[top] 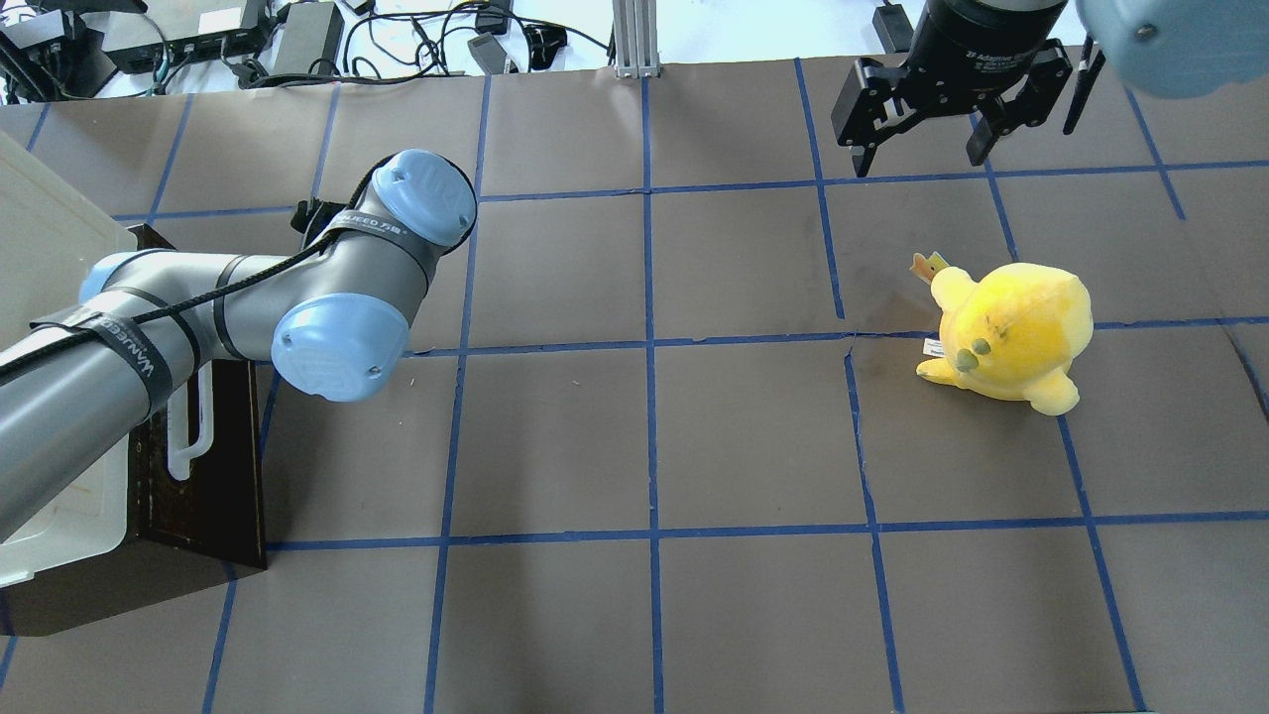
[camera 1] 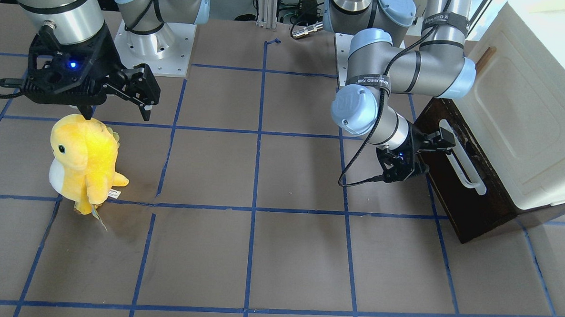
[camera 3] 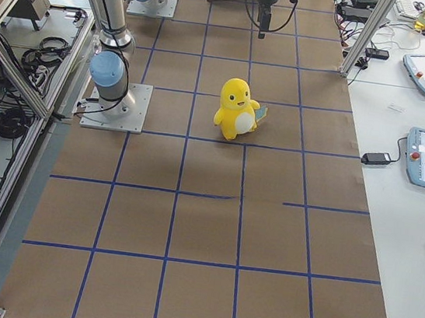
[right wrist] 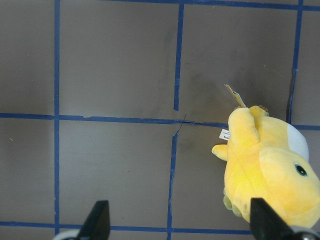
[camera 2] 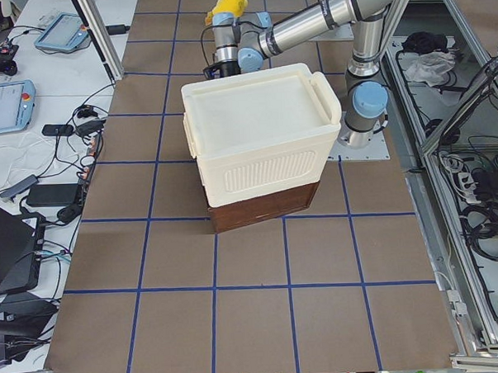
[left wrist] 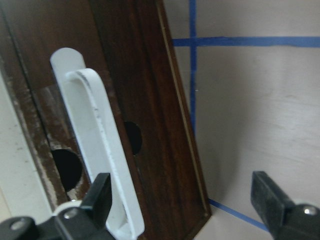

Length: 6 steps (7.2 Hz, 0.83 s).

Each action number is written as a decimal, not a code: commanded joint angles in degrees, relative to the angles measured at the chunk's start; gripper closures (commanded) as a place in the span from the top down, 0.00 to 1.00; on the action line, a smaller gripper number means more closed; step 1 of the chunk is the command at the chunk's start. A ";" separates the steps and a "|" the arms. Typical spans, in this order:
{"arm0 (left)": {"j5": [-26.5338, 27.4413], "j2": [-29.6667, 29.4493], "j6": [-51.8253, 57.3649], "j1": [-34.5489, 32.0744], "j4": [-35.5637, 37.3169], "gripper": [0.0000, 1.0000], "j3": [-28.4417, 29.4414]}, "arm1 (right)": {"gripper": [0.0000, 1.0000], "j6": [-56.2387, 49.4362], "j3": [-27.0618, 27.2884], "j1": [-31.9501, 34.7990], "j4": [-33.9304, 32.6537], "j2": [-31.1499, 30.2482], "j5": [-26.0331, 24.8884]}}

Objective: Pull drawer sideways
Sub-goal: 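Move the left gripper down to the white handle on the dark drawer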

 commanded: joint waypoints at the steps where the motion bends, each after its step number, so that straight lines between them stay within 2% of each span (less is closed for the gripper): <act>1: 2.10 -1.45 0.38 -0.07 -0.18 1.00 -1.56 | 1.00 0.00 0.00 0.00 0.00 0.00 0.00; 2: 6.64 -1.63 0.04 0.02 -0.18 1.00 -1.91 | 1.00 0.00 0.00 0.00 0.00 0.00 0.00; 4: 8.35 -2.77 0.04 0.11 -0.18 0.99 -2.00 | 1.00 0.00 0.00 0.00 0.00 0.00 0.00; 6: 12.30 -3.91 -0.05 0.46 -0.36 0.98 -1.92 | 1.00 0.00 0.00 0.00 0.00 0.00 0.00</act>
